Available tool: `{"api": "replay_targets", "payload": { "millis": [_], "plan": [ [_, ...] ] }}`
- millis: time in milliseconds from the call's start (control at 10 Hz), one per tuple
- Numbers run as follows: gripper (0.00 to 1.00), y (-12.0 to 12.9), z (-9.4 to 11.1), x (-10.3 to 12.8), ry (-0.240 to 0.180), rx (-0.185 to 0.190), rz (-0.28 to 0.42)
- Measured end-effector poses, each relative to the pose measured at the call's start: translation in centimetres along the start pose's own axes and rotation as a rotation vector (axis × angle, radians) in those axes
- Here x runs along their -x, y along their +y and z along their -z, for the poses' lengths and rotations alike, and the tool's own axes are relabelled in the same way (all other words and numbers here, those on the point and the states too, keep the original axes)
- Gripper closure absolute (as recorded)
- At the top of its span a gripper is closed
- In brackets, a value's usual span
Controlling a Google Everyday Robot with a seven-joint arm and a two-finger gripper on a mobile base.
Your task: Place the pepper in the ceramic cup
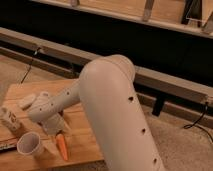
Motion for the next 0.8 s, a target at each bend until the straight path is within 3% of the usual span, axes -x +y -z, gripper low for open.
{"api": "replay_targets", "payload": {
  "millis": [300, 800],
  "plan": [
    [0.37, 0.3, -1.0, 0.4, 0.011, 0.003, 0.022],
    [0.86, 0.4, -1.5, 0.9, 0.03, 0.003, 0.043]
  ]
}}
